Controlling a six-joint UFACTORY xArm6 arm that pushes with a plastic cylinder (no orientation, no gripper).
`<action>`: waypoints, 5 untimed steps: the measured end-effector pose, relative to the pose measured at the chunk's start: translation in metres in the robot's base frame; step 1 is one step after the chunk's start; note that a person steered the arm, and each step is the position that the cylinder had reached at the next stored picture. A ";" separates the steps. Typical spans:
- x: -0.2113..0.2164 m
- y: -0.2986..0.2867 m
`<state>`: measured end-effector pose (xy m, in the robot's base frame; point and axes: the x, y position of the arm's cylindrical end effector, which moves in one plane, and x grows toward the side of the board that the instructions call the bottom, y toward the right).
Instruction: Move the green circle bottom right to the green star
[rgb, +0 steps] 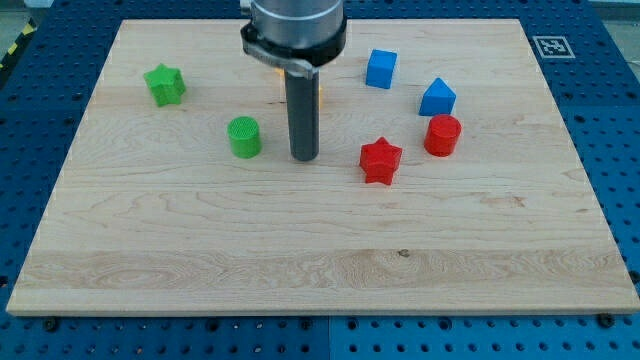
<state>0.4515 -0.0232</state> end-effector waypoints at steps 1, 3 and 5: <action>0.000 0.000; -0.008 -0.062; -0.014 -0.106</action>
<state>0.4370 -0.1296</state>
